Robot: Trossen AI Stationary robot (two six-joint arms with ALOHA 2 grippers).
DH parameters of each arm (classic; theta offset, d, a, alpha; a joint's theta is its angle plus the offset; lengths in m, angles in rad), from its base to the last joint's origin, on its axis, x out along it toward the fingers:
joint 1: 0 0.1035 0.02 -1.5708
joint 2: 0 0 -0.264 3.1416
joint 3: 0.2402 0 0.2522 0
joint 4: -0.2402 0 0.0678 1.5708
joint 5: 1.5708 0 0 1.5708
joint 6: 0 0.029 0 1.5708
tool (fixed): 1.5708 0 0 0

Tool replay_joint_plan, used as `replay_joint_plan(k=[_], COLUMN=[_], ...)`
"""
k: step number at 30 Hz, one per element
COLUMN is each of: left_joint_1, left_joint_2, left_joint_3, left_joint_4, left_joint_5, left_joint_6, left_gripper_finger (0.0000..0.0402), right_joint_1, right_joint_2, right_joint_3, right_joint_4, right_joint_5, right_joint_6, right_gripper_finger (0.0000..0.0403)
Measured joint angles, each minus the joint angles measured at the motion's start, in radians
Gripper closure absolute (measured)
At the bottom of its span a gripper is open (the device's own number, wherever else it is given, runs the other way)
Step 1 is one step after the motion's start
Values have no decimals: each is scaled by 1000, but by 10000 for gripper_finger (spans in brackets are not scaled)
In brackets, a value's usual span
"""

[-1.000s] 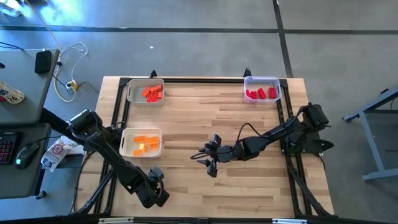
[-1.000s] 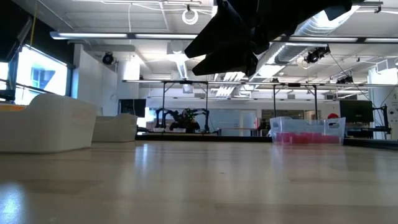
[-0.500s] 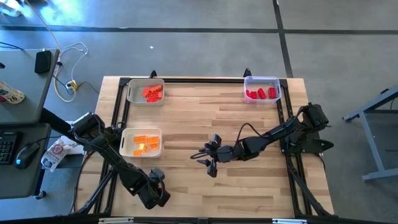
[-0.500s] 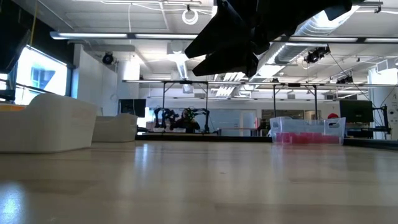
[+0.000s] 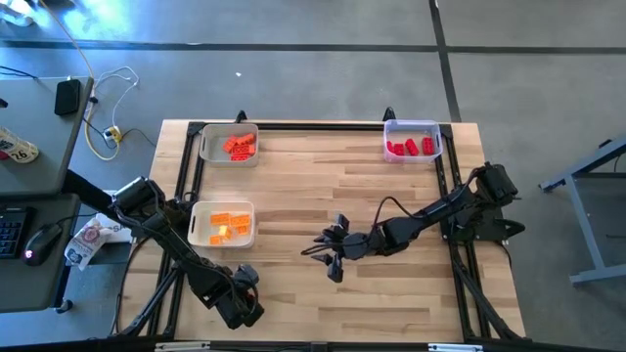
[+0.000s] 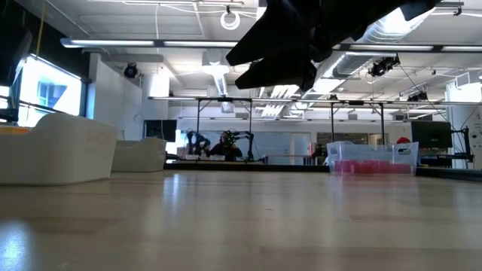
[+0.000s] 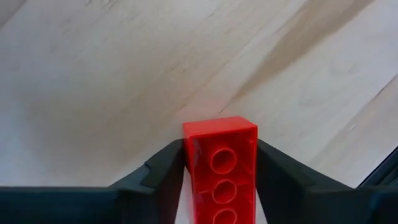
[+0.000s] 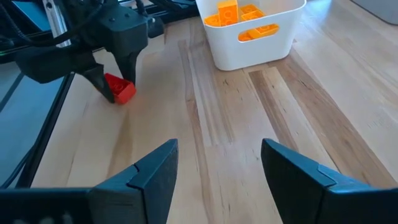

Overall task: Sort & place blocks by color
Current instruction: Put the red game piece into the transparent bin

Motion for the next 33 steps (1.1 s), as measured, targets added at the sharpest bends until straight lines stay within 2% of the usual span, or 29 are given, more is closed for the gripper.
replay_joint_plan(k=[6, 11, 18, 26, 33], left_joint_1=[0, 6, 46, 136, 219], left_joint_2=[0, -17, -55, -56, -58], left_joint_3=[0, -4, -7, -6, -5], left_joint_4=[-1, 14, 15, 116, 311], left_joint_5=[-32, -99, -180, -182, -139], left_joint_6=[67, 124, 227, 418, 625], left_gripper_finger=[290, 288, 287, 287, 287], right_joint_1=[1, 1, 2, 21, 53], right_joint_2=[0, 0, 0, 0, 0], right_joint_3=[0, 0, 0, 0, 0], right_joint_4=[0, 0, 1, 3, 2], right_joint_5=[0, -22, -112, -157, -176], right_joint_6=[0, 0, -5, -28, -54], right_gripper_finger=[186, 186, 186, 186, 186])
